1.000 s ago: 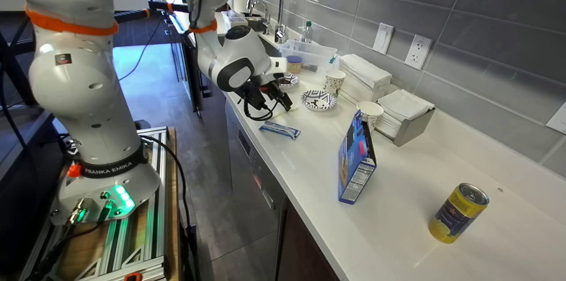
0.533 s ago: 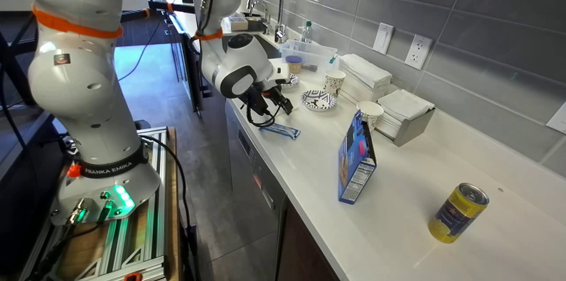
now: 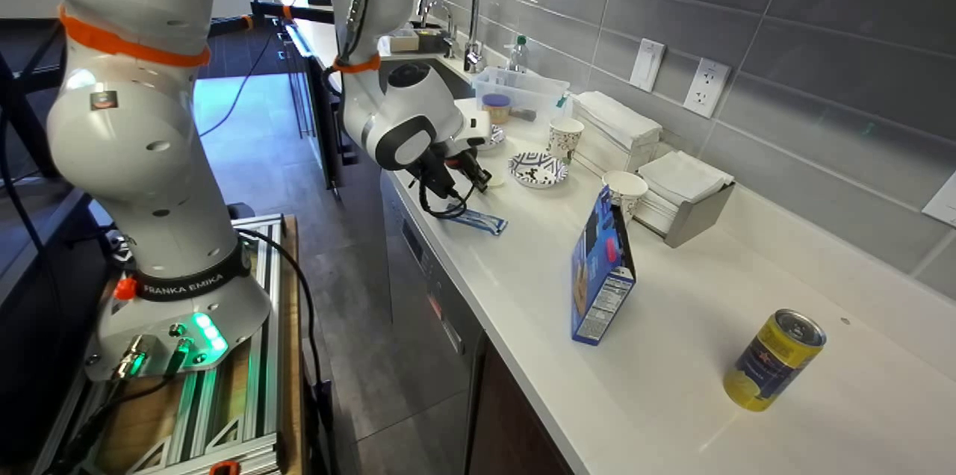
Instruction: Take one scoop from the bowl on the left and empty into the bowl on the right
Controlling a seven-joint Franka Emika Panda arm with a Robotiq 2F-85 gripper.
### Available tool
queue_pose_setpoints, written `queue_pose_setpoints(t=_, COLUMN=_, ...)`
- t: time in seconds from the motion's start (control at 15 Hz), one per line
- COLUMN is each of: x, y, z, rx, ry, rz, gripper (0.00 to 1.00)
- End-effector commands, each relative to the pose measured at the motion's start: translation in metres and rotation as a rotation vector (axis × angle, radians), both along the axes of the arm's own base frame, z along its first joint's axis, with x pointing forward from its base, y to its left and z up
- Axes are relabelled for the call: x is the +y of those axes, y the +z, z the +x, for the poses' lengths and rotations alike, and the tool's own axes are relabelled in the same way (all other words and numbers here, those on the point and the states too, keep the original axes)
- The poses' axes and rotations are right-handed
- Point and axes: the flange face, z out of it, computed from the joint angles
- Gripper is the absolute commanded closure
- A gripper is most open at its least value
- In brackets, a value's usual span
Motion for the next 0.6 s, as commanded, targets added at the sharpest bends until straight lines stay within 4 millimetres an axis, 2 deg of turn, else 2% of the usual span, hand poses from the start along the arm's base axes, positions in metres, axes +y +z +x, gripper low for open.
queue_pose_setpoints(t=0.0, x=0.006, y=-0.005, z=0.002, rx=0.001, ry=0.025, rz=0.02, gripper=1.0)
queue_pose_setpoints(t=0.07, x=0.009, y=0.004, z=0.002, rx=0.005, ry=0.034, rz=0.018, gripper=0.97)
queue_pose_setpoints(t=0.4, x=0.025, y=0.043, z=-0.001, rx=0.083, ry=0.044, rz=-0.023, gripper=0.97)
queue_pose_setpoints(t=0.53, x=0.016, y=0.063, z=-0.007, rx=0.139, ry=0.042, rz=-0.08, gripper=0.97)
